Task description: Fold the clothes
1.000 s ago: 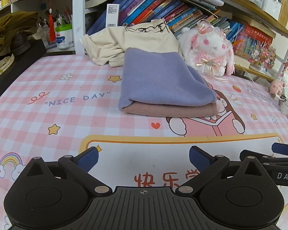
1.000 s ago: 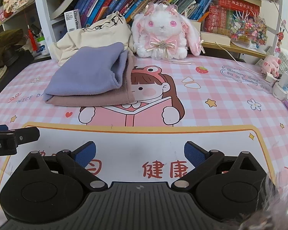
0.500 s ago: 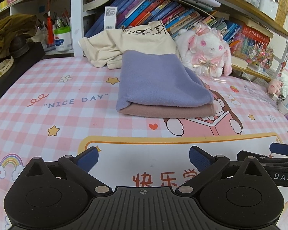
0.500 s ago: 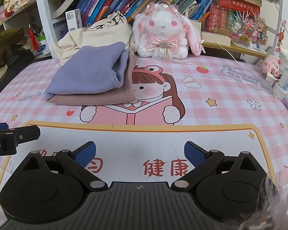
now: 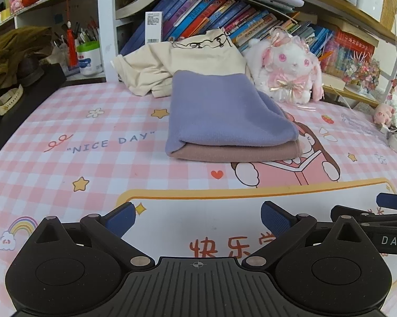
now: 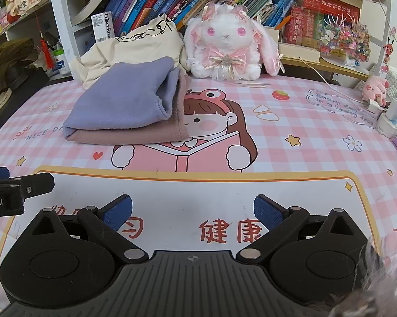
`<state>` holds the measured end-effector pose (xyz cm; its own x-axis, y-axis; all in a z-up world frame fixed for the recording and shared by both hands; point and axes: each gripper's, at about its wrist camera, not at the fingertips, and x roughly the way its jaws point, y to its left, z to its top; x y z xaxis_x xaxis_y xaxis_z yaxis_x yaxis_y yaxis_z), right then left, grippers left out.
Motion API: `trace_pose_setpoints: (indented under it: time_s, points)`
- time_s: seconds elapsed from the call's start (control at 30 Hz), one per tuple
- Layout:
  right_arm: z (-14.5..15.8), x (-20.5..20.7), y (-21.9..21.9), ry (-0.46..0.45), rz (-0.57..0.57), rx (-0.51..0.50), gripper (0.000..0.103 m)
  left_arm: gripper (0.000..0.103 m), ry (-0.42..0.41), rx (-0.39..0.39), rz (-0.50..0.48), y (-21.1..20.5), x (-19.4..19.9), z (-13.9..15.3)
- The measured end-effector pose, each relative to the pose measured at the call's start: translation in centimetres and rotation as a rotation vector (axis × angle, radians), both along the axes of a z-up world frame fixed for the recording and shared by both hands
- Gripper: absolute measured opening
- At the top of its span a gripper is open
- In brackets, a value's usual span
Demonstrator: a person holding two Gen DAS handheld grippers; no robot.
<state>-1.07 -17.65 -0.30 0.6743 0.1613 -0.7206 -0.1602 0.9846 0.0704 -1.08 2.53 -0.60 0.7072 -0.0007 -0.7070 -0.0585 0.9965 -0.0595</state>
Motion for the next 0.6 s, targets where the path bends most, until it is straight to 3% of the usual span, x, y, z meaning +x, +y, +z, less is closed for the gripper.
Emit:
trace_pose_setpoints:
  time_s: [0.37,0.6]
  points:
    - [0.0,0.1,0.1,-0.003,0.0,-0.002,0.1,0.103,-0.024,-0.003,-0.027,-0.5,0.0,0.2]
    - [0.0,0.2,0.1,-0.004,0.001,-0.001,0.1,0.103,-0.083,-0.005,-0.068,-1.1,-0.5,0.9]
